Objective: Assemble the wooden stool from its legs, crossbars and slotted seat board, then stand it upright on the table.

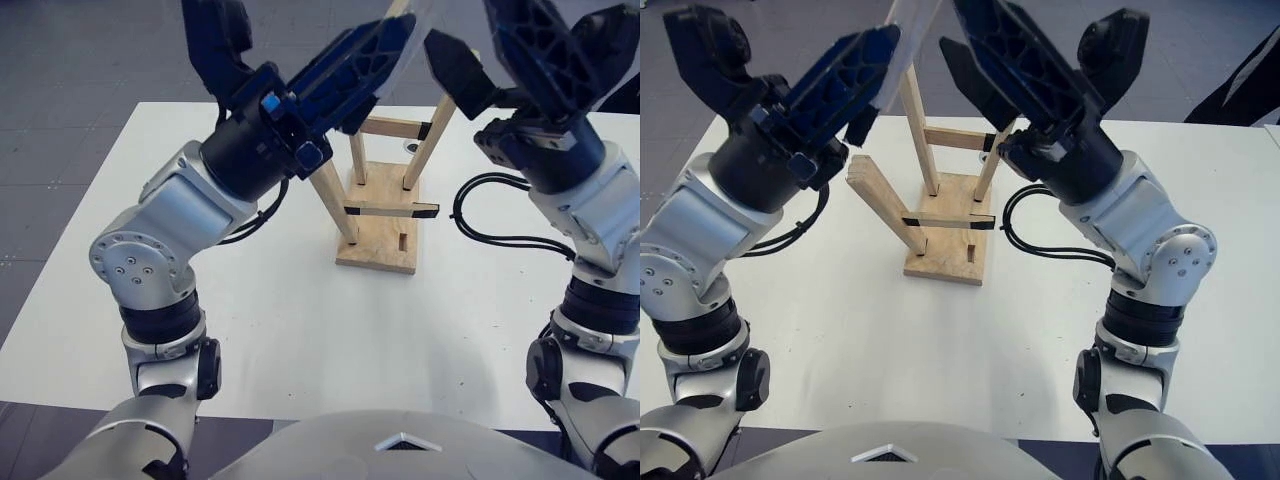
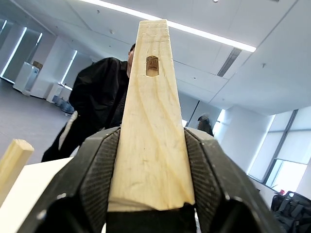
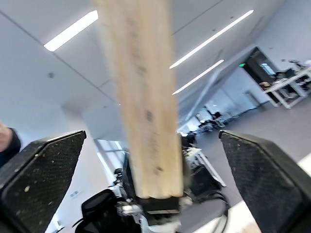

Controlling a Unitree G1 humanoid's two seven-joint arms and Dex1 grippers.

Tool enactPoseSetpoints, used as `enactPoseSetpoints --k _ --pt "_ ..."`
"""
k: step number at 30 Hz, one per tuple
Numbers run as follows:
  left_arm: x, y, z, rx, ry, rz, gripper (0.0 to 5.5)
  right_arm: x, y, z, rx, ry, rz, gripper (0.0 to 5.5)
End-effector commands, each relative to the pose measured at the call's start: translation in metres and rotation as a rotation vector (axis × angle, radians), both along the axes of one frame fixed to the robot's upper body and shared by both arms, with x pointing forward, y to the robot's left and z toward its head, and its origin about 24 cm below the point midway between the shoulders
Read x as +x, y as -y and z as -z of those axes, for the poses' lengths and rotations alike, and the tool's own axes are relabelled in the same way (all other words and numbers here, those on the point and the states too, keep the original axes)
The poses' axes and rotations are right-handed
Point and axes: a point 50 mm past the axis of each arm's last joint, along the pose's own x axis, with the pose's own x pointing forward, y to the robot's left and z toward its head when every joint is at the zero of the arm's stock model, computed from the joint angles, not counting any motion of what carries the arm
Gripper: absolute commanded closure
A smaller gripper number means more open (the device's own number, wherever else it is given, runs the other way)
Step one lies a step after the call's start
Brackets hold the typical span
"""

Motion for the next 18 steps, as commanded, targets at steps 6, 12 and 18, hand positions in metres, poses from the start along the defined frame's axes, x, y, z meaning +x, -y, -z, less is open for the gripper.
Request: enactPoseSetpoints --k 6,12,18 --pt "-0.01 0.004 0.003 -0.023 -0.044 0.074 3.45 0.007 -0.01 -0.011 0.038 0.046 -0.061 0.44" --pt "-0.005 0.004 0.006 -0.006 -0.07 0.036 3.45 0.011 -0.019 -0.012 0.023 0.046 -0.084 0.76" --pt "-0.009 0.005 0.009 0.01 -0.076 0.066 3.45 0.012 -0.019 -0.016 0.025 0.051 -0.08 1.95"
